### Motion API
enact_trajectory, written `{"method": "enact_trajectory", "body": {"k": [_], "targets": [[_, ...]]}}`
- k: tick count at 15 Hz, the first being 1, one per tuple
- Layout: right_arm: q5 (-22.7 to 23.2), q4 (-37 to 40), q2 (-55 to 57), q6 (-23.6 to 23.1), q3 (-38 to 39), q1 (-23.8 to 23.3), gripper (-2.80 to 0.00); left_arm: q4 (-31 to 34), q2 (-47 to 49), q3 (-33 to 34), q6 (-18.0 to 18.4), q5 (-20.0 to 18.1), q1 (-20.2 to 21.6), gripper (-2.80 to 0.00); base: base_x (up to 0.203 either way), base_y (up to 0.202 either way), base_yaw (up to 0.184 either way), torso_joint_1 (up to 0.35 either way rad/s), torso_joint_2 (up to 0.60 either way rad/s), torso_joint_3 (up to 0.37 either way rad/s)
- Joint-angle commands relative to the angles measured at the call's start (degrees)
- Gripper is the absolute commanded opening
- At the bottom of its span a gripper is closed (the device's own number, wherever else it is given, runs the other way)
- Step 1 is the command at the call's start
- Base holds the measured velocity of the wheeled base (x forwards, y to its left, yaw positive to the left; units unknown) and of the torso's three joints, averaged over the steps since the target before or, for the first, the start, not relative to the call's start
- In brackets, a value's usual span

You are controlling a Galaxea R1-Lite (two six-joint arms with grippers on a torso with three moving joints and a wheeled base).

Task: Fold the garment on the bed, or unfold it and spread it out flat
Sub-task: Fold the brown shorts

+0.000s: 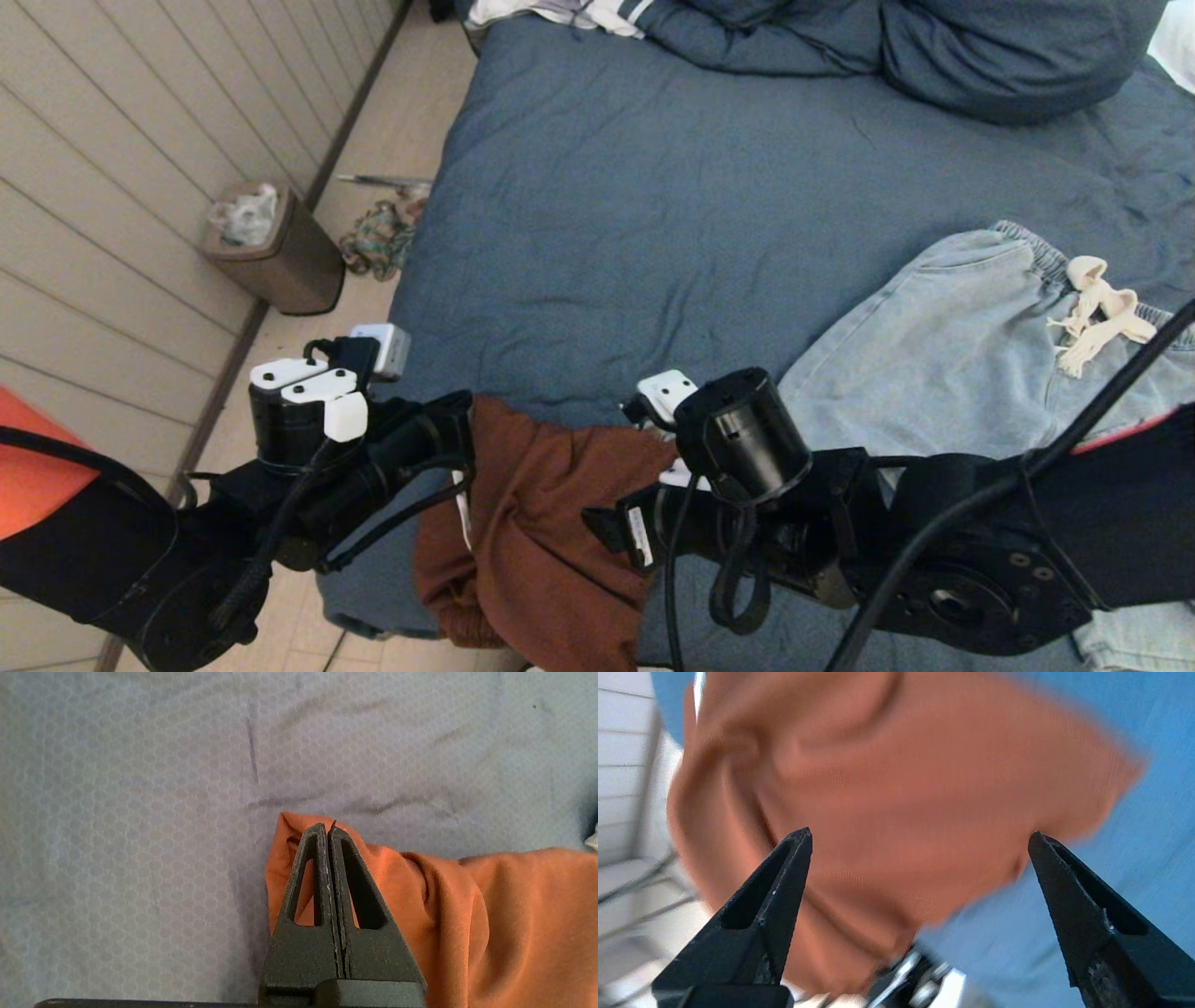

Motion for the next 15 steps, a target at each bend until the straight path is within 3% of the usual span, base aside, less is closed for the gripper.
{"method": "enact_trajectory", "body": {"k": [1, 7, 15], "targets": [[0.26, 0.45, -3.43, 4.06, 2.97, -0.51, 0.00, -0.45, 0.36, 0.11, -0.09, 0.08, 0.00, -2.80, 0.000, 0.000, 0.000, 0.000, 0.00, 0.000], [0.54, 7.64, -2.15, 14.39, 5.27, -1.78, 0.00, -0.45, 1.67, -0.05, -0.09, 0.08, 0.00, -2.80, 0.000, 0.000, 0.000, 0.000, 0.00, 0.000], [1.00, -3.20, 16.40, 14.68, -2.91, -3.13, 0.00, -0.45, 1.94, 0.02, -0.18, -0.01, 0.00, -2.80, 0.000, 0.000, 0.000, 0.000, 0.00, 0.000]]}}
